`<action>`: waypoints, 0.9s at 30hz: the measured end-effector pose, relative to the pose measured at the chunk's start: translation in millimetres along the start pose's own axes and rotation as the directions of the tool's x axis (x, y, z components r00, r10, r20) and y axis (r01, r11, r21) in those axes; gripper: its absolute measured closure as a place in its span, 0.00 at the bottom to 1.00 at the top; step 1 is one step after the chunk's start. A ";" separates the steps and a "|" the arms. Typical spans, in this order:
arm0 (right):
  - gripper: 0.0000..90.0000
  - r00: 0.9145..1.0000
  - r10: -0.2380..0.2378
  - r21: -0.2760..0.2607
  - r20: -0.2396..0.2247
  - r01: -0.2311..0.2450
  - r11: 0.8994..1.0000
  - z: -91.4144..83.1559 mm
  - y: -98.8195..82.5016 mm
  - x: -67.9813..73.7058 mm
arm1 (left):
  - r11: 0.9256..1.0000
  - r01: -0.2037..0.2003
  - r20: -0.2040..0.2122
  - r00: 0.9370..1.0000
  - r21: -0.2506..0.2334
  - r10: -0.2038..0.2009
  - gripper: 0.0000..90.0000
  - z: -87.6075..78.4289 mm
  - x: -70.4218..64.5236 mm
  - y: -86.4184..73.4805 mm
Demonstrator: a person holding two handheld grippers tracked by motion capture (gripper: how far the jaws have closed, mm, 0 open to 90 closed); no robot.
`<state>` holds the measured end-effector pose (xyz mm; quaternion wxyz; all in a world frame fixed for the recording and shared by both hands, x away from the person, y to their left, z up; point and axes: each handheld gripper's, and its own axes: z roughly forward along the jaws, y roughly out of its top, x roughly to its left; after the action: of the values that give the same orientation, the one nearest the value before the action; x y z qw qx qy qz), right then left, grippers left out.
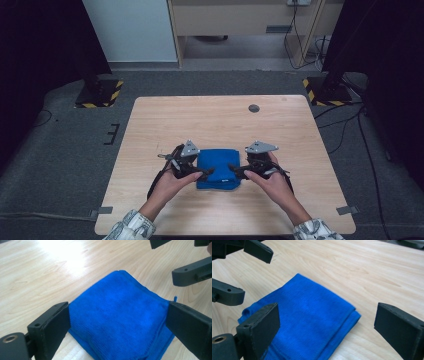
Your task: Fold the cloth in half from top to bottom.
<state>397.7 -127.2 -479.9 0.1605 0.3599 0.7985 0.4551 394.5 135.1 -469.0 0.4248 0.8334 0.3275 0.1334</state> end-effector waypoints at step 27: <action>0.08 0.985 0.084 -0.018 0.151 -0.082 0.996 -47.5 -13.1 -74.3 | 0.997 0.074 -0.119 0.990 0.017 -0.071 0.05 -33.6 65.6 -11.6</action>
<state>415.6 -214.0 -470.8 0.2038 0.4253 0.7656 0.4376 421.9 204.1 -461.7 0.4004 0.8159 0.3837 0.1637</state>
